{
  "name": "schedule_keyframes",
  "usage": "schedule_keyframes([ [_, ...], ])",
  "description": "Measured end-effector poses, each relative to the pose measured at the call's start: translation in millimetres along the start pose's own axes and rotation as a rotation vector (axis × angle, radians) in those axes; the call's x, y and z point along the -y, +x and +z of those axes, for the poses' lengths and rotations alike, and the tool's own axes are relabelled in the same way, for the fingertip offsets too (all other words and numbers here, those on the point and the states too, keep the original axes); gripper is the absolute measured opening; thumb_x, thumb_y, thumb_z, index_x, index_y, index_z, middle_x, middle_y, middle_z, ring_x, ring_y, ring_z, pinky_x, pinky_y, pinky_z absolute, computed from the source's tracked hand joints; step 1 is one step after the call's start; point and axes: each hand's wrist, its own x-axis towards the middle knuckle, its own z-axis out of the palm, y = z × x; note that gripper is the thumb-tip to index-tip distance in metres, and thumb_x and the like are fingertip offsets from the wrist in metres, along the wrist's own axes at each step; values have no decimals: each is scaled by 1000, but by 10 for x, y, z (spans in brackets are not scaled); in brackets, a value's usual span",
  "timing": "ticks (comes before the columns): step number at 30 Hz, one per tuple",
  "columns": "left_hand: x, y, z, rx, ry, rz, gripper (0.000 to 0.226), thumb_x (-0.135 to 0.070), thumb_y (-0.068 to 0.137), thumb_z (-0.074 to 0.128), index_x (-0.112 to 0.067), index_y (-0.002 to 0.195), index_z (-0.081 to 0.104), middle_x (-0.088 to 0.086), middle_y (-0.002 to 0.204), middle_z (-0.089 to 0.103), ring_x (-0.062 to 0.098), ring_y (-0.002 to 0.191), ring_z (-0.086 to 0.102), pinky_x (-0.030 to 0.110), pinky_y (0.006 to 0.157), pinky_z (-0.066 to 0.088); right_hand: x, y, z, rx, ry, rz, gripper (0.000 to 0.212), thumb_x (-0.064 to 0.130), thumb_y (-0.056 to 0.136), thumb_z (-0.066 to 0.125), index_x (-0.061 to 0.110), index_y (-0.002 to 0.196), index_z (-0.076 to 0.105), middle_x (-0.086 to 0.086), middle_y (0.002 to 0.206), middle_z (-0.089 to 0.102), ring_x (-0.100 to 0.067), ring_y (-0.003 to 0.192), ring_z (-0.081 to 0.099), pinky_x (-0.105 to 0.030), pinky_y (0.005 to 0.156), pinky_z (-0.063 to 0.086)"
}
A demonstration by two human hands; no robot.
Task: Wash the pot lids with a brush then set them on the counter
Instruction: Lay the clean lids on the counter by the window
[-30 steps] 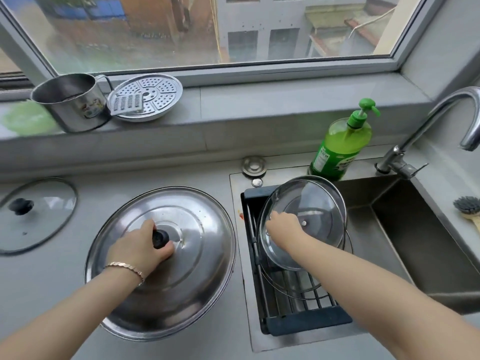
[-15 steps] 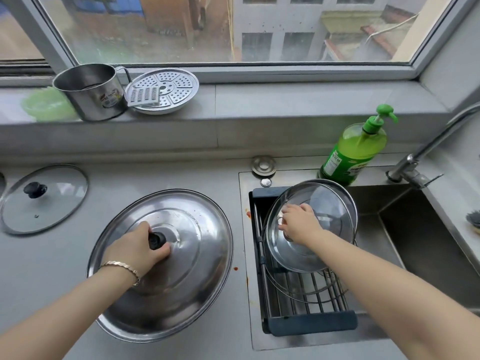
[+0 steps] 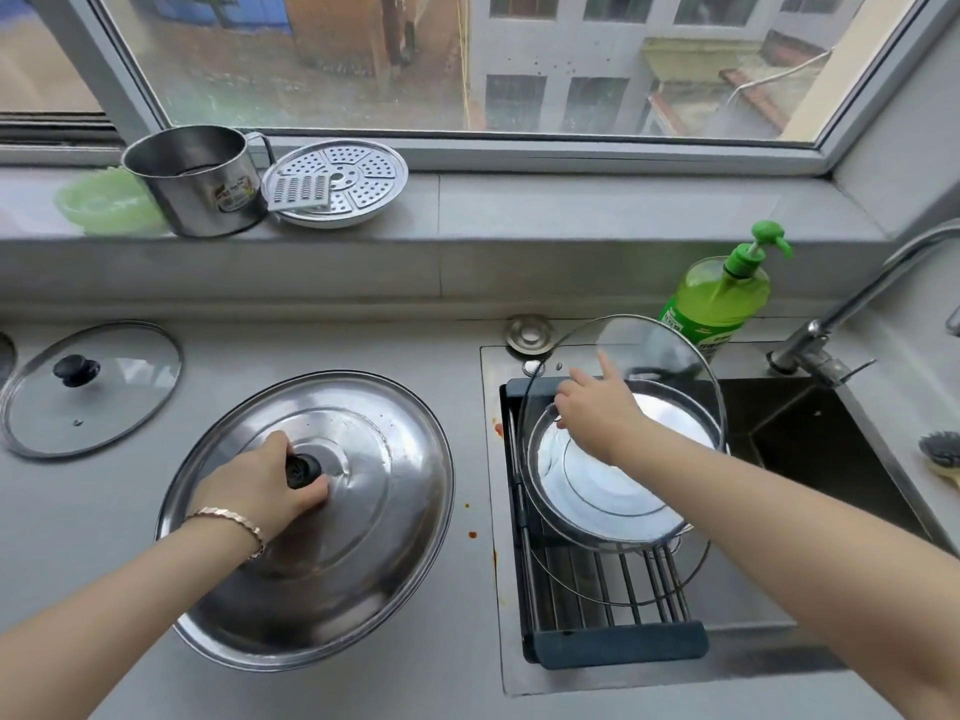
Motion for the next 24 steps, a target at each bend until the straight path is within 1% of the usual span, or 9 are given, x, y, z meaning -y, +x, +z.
schedule_keyframes([
  [4,108,38,-60,3,-13,-17,45,-51,80,60,-14,102,46,13,103,65,31,93,61,31,69,41,21,49,-310,-49,8,-11,36,22,98,37,14,132,46,-1,142,40,-21,139,24,-57,112,4],
  [7,242,46,-143,30,19,-52,48,-51,81,57,-15,109,45,11,110,64,30,100,59,30,73,42,157,111,-556,-67,97,-10,35,28,99,34,12,127,46,0,141,39,-19,137,28,-51,110,15],
  [9,402,57,-205,78,56,-82,49,-54,82,54,-16,111,44,9,114,62,27,104,58,30,76,43,333,152,-720,-108,186,-27,27,26,99,34,13,116,51,-1,132,46,-18,126,39,-40,99,30],
  [10,511,67,-233,101,67,-103,49,-54,82,52,-16,111,44,8,116,61,27,106,57,30,76,42,443,181,-797,-130,243,-39,20,22,97,36,16,106,53,-1,127,48,-19,119,43,-34,84,36],
  [12,802,83,-287,133,73,-163,50,-53,83,50,-16,117,43,8,120,58,27,109,55,30,77,41,720,265,-936,-135,354,-57,16,16,95,37,23,83,44,-2,117,52,-23,106,51,-27,56,28],
  [13,975,88,-308,140,70,-194,50,-52,84,49,-16,119,43,8,121,57,28,110,55,30,78,41,875,324,-984,-139,390,-58,18,16,96,36,24,79,37,-3,110,53,-25,98,52,-27,53,24],
  [17,1820,77,-316,175,39,-307,48,-51,83,48,-17,116,44,7,117,59,28,104,56,29,76,42,1620,569,-1144,-154,523,-91,26,21,98,33,23,72,32,8,84,41,-22,77,40,-30,57,25],
  [20,2495,70,-311,198,10,-354,43,-49,83,50,-17,111,44,9,117,59,29,101,56,29,72,40,2209,726,-1305,-180,544,-127,18,22,99,32,19,82,38,4,88,47,-22,75,41,-29,57,27],
  [24,3372,90,-324,246,63,-383,43,-46,83,53,-17,112,44,10,119,59,29,107,56,29,79,42,2995,911,-1559,-161,586,-99,10,16,95,35,21,86,37,2,98,56,-18,76,38,-25,47,19],
])
